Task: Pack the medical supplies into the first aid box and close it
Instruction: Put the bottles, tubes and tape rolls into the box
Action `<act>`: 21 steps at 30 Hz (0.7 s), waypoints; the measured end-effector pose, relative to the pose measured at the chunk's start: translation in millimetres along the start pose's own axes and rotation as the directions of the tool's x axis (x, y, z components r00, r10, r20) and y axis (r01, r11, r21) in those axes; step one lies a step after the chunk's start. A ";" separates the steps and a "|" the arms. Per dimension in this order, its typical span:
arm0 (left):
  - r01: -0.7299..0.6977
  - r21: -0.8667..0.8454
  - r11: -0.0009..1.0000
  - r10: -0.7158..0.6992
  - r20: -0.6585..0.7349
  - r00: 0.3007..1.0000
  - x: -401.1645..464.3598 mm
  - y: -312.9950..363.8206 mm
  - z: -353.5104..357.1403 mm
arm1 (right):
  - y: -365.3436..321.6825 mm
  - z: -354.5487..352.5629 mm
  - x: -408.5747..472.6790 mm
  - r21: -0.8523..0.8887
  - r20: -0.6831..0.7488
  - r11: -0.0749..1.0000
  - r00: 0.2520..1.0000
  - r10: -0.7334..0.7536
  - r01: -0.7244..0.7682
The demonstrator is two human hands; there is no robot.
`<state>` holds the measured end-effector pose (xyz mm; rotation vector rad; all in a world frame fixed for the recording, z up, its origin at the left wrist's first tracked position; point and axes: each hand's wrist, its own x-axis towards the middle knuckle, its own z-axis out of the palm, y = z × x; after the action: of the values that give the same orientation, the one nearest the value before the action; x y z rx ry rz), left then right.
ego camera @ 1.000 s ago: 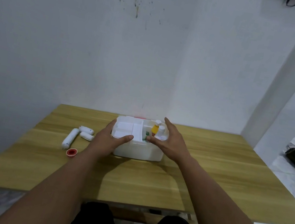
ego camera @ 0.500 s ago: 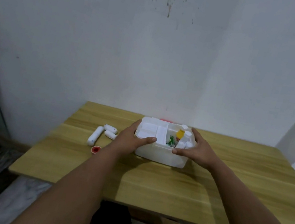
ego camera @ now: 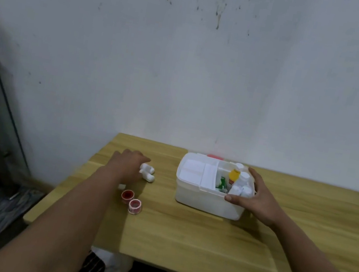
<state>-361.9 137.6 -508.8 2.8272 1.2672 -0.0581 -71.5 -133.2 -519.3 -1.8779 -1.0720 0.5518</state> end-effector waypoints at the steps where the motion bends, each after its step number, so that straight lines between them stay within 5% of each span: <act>1: -0.014 0.019 1.000 0.014 0.017 1.000 3.3 1.3 -1.9 | 1.1 0.3 -0.1 0.011 -0.004 1.000 1.000 0.001 0.000; 6: -0.078 0.062 0.995 0.072 0.093 0.993 14.8 11.6 -3.5 | 3.5 2.5 -1.2 0.055 -0.025 0.998 1.000 0.018 -0.017; 21: -0.063 0.001 0.998 0.063 0.017 0.998 11.6 18.7 0.3 | 4.0 2.5 -1.5 0.093 -0.007 0.995 0.999 0.035 -0.035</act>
<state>-340.2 133.8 -509.2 2.8596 1.1745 -0.0812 -72.2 -134.3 -524.1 -1.8196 -0.9928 0.6027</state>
